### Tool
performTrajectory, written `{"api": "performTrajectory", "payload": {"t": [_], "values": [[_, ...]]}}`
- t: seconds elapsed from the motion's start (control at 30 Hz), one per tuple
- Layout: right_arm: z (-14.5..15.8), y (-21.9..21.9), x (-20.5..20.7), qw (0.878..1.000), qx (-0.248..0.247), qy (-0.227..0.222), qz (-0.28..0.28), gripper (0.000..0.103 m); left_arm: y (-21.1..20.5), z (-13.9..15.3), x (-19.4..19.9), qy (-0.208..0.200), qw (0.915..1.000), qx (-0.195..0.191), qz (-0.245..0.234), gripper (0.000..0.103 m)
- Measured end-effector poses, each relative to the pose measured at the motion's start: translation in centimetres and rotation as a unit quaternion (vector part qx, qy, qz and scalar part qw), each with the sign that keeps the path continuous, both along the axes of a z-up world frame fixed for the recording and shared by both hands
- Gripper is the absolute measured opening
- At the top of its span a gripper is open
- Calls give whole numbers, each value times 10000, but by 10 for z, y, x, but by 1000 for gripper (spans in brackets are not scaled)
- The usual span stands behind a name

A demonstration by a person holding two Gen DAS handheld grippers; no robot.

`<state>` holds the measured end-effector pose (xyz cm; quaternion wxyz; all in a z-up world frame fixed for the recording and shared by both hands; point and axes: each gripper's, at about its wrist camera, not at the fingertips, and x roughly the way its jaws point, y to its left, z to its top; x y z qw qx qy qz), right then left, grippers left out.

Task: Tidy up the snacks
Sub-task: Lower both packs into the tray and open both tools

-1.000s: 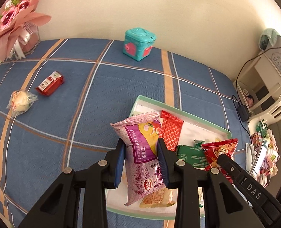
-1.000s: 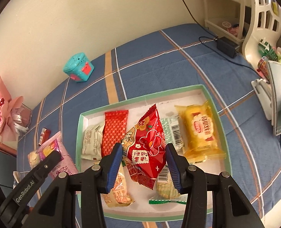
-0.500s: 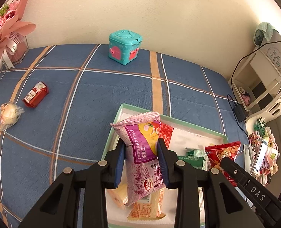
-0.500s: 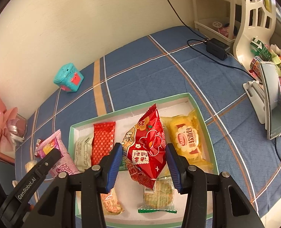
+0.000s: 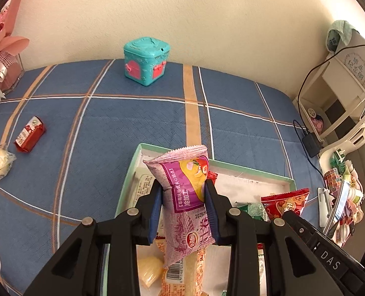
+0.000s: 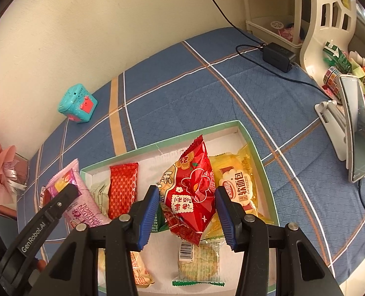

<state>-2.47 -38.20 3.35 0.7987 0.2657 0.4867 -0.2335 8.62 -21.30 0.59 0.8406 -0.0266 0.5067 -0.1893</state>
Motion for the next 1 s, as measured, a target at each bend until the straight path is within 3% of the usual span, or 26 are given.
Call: {"api": "performTrajectory", "payload": {"t": [0.3, 0.43, 0.63, 0.87, 1.0], "values": [[-8, 2, 3, 9999, 6, 136, 11, 50, -14, -13, 2, 188, 9997, 63, -122, 34], [-7, 0, 1, 9998, -41, 214, -12, 50, -13, -12, 2, 218, 9997, 53, -93, 46], [-2, 3, -1, 9996, -107, 263, 49, 52, -8, -9, 0, 396, 9989, 242, 45, 47], [5, 11, -3, 9993, -227, 280, 124, 69, 2, -1, -3, 449, 9976, 493, 188, 58], [6, 17, -3, 9989, -291, 305, 228, 71, 6, 7, -8, 356, 9968, 664, 265, 65]]}}
